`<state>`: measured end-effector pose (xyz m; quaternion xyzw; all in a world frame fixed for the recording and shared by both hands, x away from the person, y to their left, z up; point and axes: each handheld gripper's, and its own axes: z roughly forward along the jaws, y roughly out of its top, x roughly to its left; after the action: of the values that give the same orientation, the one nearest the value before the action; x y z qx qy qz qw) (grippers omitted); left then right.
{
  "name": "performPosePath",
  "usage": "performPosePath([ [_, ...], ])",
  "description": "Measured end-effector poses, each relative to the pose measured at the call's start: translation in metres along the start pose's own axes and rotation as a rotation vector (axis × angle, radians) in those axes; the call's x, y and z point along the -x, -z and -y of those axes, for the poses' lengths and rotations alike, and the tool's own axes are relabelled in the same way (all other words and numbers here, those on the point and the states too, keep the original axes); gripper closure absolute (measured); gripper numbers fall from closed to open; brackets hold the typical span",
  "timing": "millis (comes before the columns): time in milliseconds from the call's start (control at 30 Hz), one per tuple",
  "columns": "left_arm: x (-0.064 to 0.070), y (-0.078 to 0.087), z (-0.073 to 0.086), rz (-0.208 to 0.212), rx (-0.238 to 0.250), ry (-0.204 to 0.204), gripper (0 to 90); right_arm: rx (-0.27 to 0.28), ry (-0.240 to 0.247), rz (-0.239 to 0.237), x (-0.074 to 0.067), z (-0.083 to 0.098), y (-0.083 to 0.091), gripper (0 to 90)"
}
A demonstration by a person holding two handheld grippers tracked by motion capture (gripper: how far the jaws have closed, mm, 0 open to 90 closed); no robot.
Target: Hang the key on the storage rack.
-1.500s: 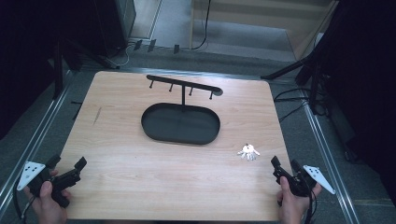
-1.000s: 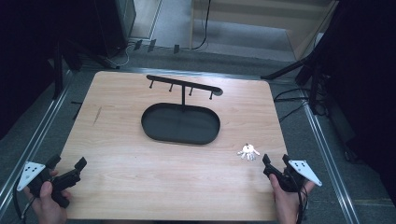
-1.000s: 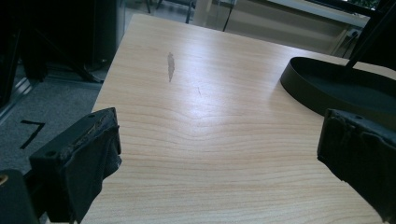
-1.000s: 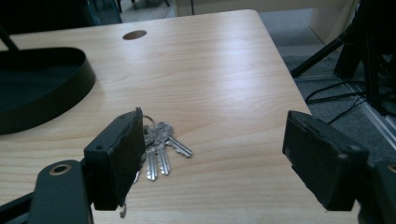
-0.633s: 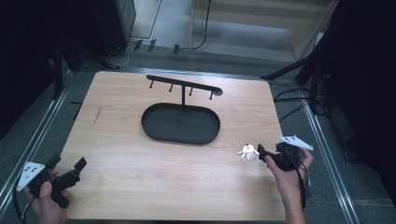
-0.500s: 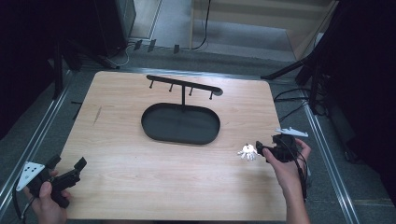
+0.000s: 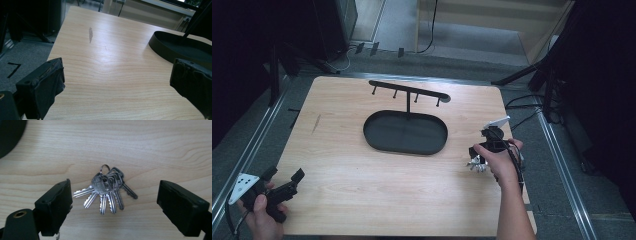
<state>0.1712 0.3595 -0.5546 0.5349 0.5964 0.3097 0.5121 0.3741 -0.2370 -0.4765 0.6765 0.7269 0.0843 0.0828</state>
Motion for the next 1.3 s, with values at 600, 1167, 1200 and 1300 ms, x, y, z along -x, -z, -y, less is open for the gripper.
performPosePath([
  [600,-0.001,-0.001,0.0,0.002,-0.002,0.008,0.0,-0.011,0.021,0.02,-0.003,0.008,-0.036,13.8],
  [1167,0.0,-0.001,0.0,0.003,-0.005,0.002,0.0,-0.057,0.115,-0.046,0.03,0.023,-0.025,44.2],
  [1200,0.0,-0.001,0.0,0.003,-0.006,0.002,0.0,-0.07,0.124,-0.052,0.03,0.024,-0.024,45.3],
  [1300,0.0,-0.001,0.0,0.002,-0.008,0.001,0.0,-0.072,0.138,-0.03,0.031,0.027,-0.023,47.3],
])
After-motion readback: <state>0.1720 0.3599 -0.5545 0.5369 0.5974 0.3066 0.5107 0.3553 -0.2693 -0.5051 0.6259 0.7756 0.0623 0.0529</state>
